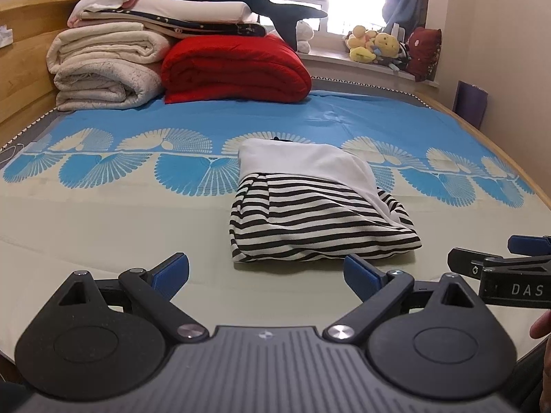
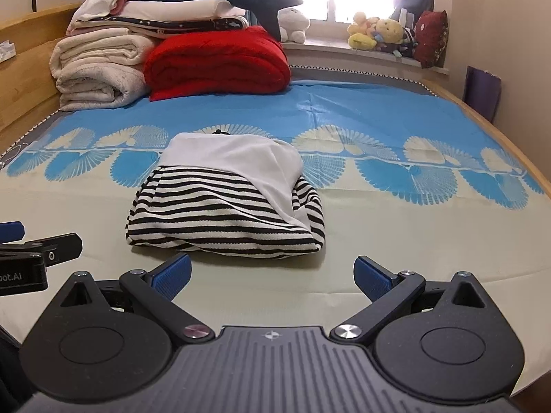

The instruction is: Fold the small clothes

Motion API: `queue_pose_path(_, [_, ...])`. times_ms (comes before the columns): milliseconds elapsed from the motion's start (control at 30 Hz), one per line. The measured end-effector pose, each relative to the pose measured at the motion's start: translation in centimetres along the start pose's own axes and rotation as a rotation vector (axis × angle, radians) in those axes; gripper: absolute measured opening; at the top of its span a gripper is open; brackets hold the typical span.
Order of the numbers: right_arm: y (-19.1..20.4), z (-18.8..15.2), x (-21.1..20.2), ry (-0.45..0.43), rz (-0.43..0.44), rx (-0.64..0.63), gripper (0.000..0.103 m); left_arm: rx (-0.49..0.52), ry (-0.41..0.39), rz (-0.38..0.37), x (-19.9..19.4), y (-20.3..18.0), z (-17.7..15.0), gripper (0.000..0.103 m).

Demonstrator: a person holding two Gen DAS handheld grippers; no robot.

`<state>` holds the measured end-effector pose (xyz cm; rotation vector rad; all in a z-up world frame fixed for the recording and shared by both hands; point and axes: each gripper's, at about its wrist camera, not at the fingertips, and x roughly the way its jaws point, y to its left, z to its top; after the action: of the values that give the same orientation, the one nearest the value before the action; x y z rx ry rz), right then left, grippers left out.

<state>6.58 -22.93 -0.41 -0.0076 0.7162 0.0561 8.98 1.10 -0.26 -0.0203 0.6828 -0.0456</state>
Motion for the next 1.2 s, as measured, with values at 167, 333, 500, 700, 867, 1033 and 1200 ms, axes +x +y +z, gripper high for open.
queue_pose_path(167, [0.2, 0.02, 0.12, -0.001, -0.001, 0.001, 0.1, 0.0, -0.002, -0.002, -0.05, 0.0, -0.05, 0.098])
queue_pose_path(333, [0.38, 0.01, 0.23, -0.003, 0.0, -0.007, 0.1, 0.001, -0.004, -0.005, -0.07, -0.04, -0.08, 0.098])
queue_pose_path(500, [0.29, -0.12, 0.18, -0.006, 0.0, -0.014, 0.1, 0.001, -0.005, -0.006, -0.09, -0.1, -0.07, 0.098])
queue_pose_path(700, [0.32, -0.11, 0.2, -0.006, 0.0, -0.015, 0.1, 0.0, -0.004, -0.005, -0.06, -0.08, -0.08, 0.098])
queue_pose_path(867, [0.36, -0.08, 0.18, -0.007, 0.0, -0.014, 0.1, 0.002, -0.006, -0.007, -0.05, -0.14, -0.07, 0.098])
queue_pose_path(1033, [0.22, -0.11, 0.17, -0.008, 0.002, -0.017, 0.1, 0.003, -0.007, -0.008, -0.06, -0.17, -0.08, 0.098])
queue_pose_path(1200, [0.31, -0.1, 0.15, -0.009, 0.0, -0.018, 0.1, 0.002, -0.007, -0.007, -0.03, -0.26, -0.08, 0.098])
